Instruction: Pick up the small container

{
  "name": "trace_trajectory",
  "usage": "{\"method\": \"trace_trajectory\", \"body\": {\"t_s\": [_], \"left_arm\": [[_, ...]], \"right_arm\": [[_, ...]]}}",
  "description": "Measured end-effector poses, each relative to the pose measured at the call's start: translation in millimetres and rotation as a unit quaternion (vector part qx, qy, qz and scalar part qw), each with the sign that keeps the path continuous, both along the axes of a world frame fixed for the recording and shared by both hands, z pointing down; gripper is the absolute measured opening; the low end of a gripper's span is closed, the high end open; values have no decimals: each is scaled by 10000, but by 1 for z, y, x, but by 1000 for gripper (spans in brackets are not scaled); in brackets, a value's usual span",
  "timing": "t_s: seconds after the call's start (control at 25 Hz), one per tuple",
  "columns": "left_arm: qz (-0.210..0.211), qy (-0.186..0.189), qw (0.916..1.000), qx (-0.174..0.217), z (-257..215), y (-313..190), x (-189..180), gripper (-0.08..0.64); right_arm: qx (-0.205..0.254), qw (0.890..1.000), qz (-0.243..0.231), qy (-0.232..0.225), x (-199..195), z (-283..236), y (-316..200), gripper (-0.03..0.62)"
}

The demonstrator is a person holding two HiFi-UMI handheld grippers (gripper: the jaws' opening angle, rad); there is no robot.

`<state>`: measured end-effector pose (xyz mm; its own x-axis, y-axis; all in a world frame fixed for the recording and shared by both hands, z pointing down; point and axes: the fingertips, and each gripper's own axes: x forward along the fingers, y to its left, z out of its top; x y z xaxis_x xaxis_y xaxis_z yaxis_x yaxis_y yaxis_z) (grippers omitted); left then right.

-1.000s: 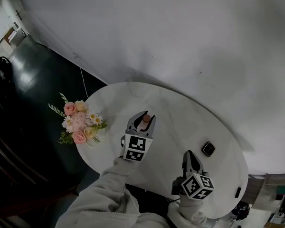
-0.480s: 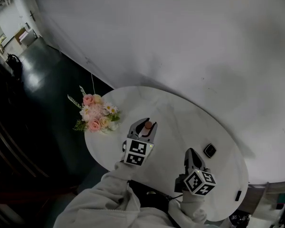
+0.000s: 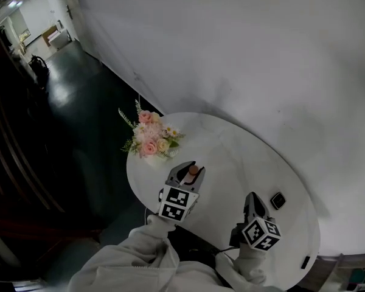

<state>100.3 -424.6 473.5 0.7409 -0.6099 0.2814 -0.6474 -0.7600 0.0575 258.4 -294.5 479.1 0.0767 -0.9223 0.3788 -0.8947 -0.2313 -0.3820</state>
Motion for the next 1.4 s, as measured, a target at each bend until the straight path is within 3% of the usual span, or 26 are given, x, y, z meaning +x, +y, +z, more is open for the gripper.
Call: {"method": "trace_trajectory", "body": {"t_s": [0.64,0.88,1.4], "left_arm": [[-749,-35,9972,-76,5,41,-88,124],[-979,-64,9951,-87,14,48,-100,124],[-1010,-155,9946,-161,18,50,-94,124]], "right_arm": [[239,9970,-641,352,-25,-6,-11,49],[356,9948,-724,622,-26,-7,-8,49],[277,9939,-882,597,-24,0,-8,49]]}}
